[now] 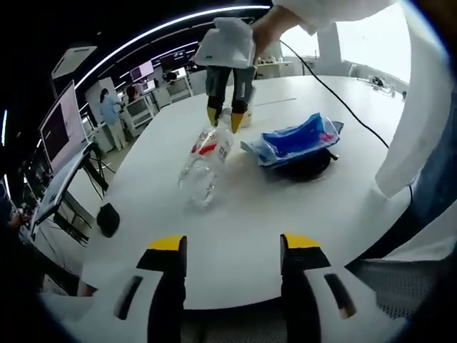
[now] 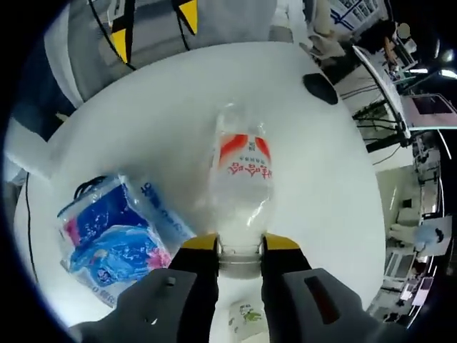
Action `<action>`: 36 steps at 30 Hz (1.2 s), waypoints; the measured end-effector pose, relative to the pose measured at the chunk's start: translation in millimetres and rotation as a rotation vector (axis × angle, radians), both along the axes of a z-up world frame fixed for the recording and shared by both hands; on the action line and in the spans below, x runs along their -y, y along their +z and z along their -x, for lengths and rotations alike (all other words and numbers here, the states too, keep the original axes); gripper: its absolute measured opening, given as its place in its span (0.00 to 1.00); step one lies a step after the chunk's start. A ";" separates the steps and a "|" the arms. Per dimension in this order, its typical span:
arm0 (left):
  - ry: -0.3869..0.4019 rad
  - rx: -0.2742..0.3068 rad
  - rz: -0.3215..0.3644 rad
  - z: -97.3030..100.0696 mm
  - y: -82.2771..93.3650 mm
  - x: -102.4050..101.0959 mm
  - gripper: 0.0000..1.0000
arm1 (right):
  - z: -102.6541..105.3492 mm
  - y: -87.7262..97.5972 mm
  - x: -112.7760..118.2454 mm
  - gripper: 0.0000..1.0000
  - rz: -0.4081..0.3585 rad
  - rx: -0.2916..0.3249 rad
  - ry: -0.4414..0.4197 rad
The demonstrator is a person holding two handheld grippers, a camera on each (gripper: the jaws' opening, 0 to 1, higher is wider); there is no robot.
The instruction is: Arrange the tabletop items into an orderly group along one side of the table until the central work area is clear of visible clutter.
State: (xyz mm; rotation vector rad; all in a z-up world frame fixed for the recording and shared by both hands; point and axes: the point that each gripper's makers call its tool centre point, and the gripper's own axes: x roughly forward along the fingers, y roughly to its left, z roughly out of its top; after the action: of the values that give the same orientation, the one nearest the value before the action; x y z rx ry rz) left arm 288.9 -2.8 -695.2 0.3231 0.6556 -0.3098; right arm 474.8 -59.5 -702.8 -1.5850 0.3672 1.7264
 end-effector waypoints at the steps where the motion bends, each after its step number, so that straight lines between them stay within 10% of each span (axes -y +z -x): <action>1: -0.002 0.000 0.000 0.1 0.2 0.5 0.53 | 3.8 1.8 1.3 0.19 0.000 -0.010 -0.016; 6: -0.007 0.000 -0.013 -0.4 -1.0 -0.3 0.57 | 15.1 8.1 10.9 0.19 0.014 0.037 0.037; 12: 0.001 -0.078 0.038 -6.1 -14.4 0.7 0.91 | 27.4 14.4 16.6 0.19 0.026 0.079 0.105; 26: -0.052 -0.064 0.073 -106.5 3.6 24.2 0.83 | 55.7 33.7 16.3 0.19 -0.020 0.155 0.210; 36: -0.152 -0.092 0.040 -115.8 -12.0 46.0 0.78 | 71.3 57.2 9.6 0.18 -0.089 0.164 0.216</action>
State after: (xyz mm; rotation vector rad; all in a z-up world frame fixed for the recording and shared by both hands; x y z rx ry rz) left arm 404.7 -48.9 -707.2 0.3230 0.7160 -0.4847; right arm 403.5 -69.0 -645.6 -1.7378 0.0386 1.7293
